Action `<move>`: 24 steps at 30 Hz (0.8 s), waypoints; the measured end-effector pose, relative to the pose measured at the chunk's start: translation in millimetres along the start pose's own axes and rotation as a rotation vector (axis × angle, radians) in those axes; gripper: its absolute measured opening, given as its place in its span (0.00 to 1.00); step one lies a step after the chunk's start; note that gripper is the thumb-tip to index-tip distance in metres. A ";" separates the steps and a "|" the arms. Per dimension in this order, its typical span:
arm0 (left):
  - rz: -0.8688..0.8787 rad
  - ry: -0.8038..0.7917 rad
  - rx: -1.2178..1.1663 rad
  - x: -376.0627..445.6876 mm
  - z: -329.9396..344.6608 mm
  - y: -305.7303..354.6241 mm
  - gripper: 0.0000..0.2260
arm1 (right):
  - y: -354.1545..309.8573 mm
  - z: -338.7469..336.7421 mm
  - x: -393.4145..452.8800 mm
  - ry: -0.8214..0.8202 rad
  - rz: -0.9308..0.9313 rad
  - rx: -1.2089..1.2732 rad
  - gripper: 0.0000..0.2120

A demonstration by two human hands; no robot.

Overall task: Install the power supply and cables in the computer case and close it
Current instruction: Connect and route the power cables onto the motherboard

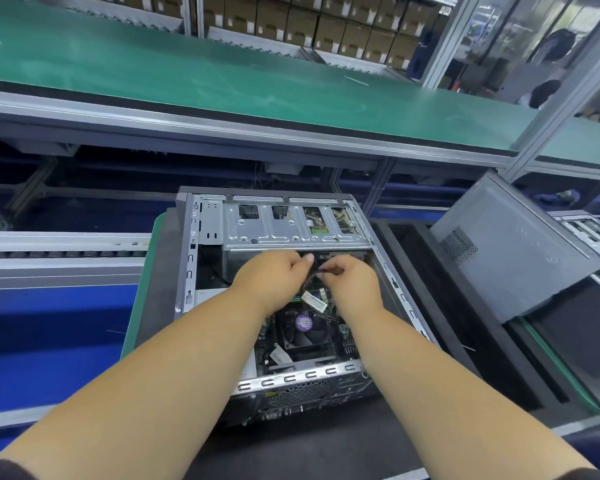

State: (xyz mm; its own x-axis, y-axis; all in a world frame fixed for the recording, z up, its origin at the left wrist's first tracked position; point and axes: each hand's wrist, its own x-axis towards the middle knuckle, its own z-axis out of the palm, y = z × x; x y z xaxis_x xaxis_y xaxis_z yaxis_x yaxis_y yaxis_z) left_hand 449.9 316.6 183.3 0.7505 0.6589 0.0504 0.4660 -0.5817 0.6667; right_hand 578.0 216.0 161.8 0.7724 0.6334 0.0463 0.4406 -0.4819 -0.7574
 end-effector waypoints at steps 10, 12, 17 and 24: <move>-0.390 0.440 -0.802 10.9 -17.4 -12.8 0.14 | -4.7 25.8 28.4 -0.423 0.259 0.090 0.07; -0.406 0.456 -0.797 11.9 -16.6 -13.4 0.14 | -8.3 36.0 31.1 -0.470 0.205 -0.047 0.05; -0.356 0.433 -0.685 14.7 -12.6 -14.4 0.15 | -6.0 47.6 38.7 -0.520 0.043 -0.354 0.12; -0.331 0.233 -0.404 15.3 -13.7 -15.7 0.15 | 11.7 55.3 53.8 -0.441 0.012 -0.479 0.16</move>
State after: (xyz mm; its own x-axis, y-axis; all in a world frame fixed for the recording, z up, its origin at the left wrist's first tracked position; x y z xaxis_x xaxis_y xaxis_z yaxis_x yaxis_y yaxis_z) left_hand 447.6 342.3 183.7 0.4503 0.8896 -0.0771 0.4078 -0.1281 0.9040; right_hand 599.5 277.9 119.4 0.5632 0.7662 -0.3095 0.6667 -0.6426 -0.3776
